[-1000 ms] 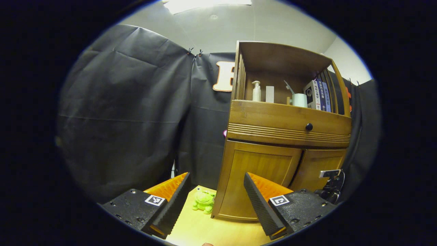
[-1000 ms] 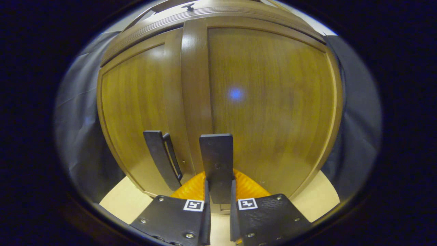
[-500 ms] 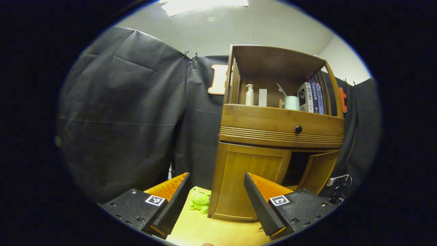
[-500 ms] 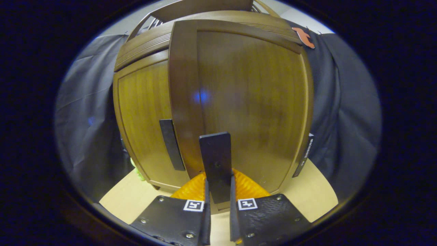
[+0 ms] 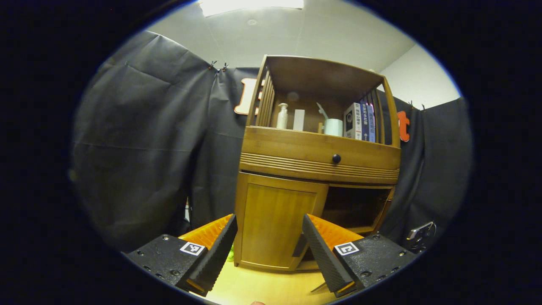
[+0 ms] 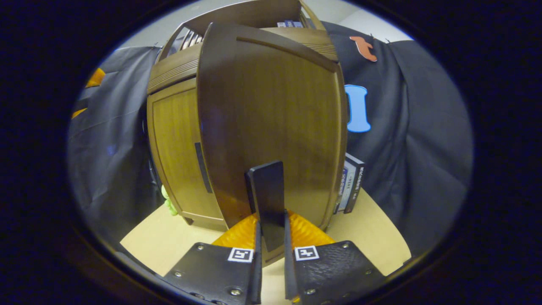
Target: Open the right door of the double-door shoe cabinet with the right hand, and open the left door with the left hand.
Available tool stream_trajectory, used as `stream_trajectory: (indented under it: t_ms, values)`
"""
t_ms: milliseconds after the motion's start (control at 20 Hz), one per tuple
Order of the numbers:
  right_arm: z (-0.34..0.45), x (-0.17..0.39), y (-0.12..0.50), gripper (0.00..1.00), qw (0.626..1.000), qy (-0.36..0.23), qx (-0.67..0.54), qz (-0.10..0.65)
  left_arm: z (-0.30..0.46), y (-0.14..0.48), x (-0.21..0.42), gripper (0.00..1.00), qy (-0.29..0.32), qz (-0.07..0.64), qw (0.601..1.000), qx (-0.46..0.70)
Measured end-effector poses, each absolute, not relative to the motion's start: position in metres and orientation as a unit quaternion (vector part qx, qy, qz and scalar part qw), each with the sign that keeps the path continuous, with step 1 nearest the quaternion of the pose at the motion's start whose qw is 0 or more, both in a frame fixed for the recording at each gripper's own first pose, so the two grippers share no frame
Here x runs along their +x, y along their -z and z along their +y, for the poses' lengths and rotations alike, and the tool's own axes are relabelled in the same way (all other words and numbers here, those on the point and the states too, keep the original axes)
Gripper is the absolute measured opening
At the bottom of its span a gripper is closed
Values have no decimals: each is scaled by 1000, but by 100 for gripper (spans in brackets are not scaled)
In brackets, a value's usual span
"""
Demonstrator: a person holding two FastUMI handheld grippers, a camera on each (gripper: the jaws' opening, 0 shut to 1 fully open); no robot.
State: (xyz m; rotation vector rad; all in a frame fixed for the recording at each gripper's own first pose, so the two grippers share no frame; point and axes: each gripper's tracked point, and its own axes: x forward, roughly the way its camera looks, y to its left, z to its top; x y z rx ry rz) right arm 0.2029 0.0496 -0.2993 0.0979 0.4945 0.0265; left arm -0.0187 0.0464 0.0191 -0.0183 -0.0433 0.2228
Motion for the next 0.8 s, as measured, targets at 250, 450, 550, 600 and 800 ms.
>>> stream_trajectory:
  t_ms: [250,450,550,600,800]
  values:
    - [45,203,299,21,969,14,48,241,13,-11,-7,95,-68,-14,998,-14]
    - [38,209,297,21,972,61,52,222,-10,-2,-2,93,-35,-6,999,-27]
    - [27,209,301,14,969,90,55,225,-16,-1,0,96,-27,-7,999,-30]
    - [25,213,302,8,968,95,60,223,-18,-1,0,96,-23,-8,999,-32]
    - [28,208,295,6,970,84,55,222,-23,9,1,95,-12,2,1000,-26]
